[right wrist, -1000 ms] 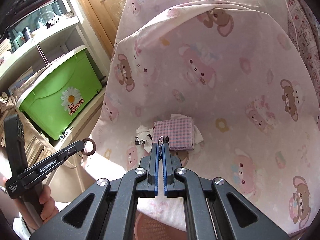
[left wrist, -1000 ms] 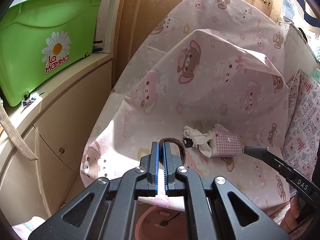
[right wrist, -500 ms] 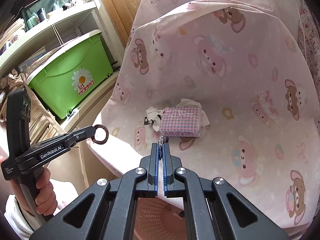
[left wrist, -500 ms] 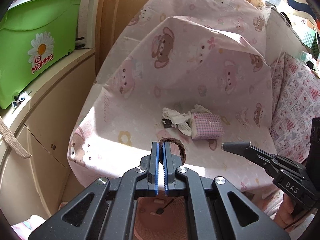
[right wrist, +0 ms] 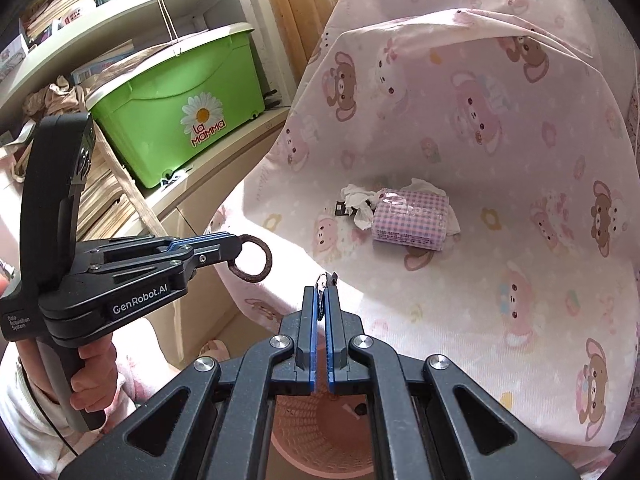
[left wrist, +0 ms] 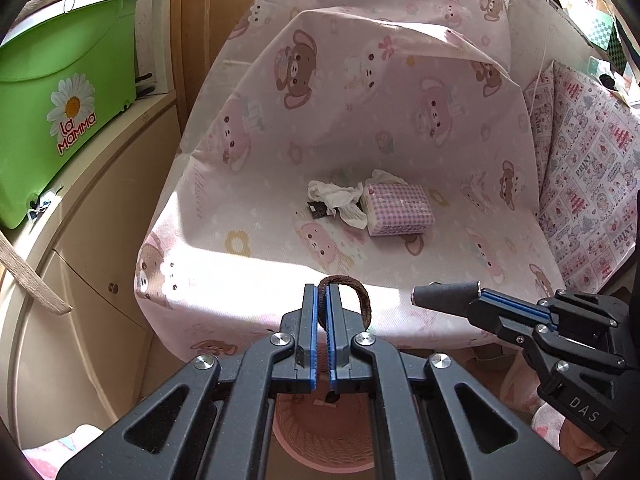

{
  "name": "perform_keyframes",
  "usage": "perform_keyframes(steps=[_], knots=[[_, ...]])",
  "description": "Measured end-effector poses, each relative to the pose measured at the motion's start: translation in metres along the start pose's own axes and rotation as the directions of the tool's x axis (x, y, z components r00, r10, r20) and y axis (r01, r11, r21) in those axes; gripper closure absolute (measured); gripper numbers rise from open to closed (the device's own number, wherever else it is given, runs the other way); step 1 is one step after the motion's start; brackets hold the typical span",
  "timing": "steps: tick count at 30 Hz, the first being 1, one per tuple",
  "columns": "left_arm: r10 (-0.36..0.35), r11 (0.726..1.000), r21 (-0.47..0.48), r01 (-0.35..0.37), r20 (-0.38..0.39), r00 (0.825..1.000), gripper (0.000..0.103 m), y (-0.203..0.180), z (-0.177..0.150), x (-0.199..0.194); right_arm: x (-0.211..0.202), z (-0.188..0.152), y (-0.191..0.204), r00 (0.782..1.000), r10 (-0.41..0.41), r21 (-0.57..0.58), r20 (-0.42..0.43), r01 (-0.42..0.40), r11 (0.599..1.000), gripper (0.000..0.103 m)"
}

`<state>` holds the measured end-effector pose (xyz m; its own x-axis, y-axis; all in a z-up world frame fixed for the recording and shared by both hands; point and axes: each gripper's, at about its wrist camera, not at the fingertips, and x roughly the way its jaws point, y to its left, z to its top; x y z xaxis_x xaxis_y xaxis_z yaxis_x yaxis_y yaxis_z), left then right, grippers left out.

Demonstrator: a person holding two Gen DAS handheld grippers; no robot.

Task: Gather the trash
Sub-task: 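Carry both items over the wastebasket and open both tools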

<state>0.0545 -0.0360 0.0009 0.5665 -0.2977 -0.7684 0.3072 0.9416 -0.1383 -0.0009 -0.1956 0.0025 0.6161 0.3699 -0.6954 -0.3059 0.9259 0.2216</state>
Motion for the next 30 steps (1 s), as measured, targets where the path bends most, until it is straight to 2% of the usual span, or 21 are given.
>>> perform_keyframes(steps=[5,7,10,15,17,23,25,28,30], knots=[[-0.049,0.998,-0.029,0.047,-0.061,0.997,0.1,0.001,-0.005,0.007,-0.001,-0.008,0.008,0.999,0.005,-0.044,-0.033,-0.007,0.999,0.099],[-0.036,0.999,-0.032,0.033,-0.097,0.995,0.1,0.001,-0.007,0.012,0.003,-0.011,0.009,0.999,-0.001,-0.055,-0.054,-0.002,0.998,0.099],[0.037,0.999,-0.02,-0.04,-0.158,0.987,0.1,0.003,-0.014,0.025,0.012,-0.016,0.007,0.995,0.003,-0.047,-0.101,-0.008,0.999,0.099],[-0.006,0.997,-0.073,-0.011,-0.238,0.971,0.1,0.013,-0.022,0.04,0.029,-0.027,0.008,0.981,-0.031,-0.061,-0.189,0.02,0.998,0.099],[0.007,0.997,-0.072,-0.028,-0.272,0.962,0.1,0.015,-0.027,0.048,0.035,-0.034,0.013,0.975,-0.075,-0.103,-0.211,0.054,0.993,0.099],[-0.039,0.991,-0.133,-0.013,-0.382,0.923,0.1,0.022,-0.044,0.073,0.066,-0.056,0.017,0.944,-0.084,-0.118,-0.318,0.048,0.992,0.099],[-0.034,0.99,-0.14,-0.026,-0.409,0.912,0.1,0.024,-0.049,0.081,0.082,-0.065,0.015,0.926,-0.117,-0.121,-0.36,0.078,0.99,0.099],[-0.038,0.987,-0.159,-0.038,-0.452,0.891,0.1,0.026,-0.057,0.094,0.1,-0.077,0.012,0.901,-0.119,-0.106,-0.418,0.082,0.991,0.099],[-0.036,0.984,-0.169,-0.053,-0.484,0.874,0.099,0.027,-0.064,0.106,0.105,-0.085,0.012,0.892,-0.135,-0.116,-0.432,0.094,0.989,0.099]])
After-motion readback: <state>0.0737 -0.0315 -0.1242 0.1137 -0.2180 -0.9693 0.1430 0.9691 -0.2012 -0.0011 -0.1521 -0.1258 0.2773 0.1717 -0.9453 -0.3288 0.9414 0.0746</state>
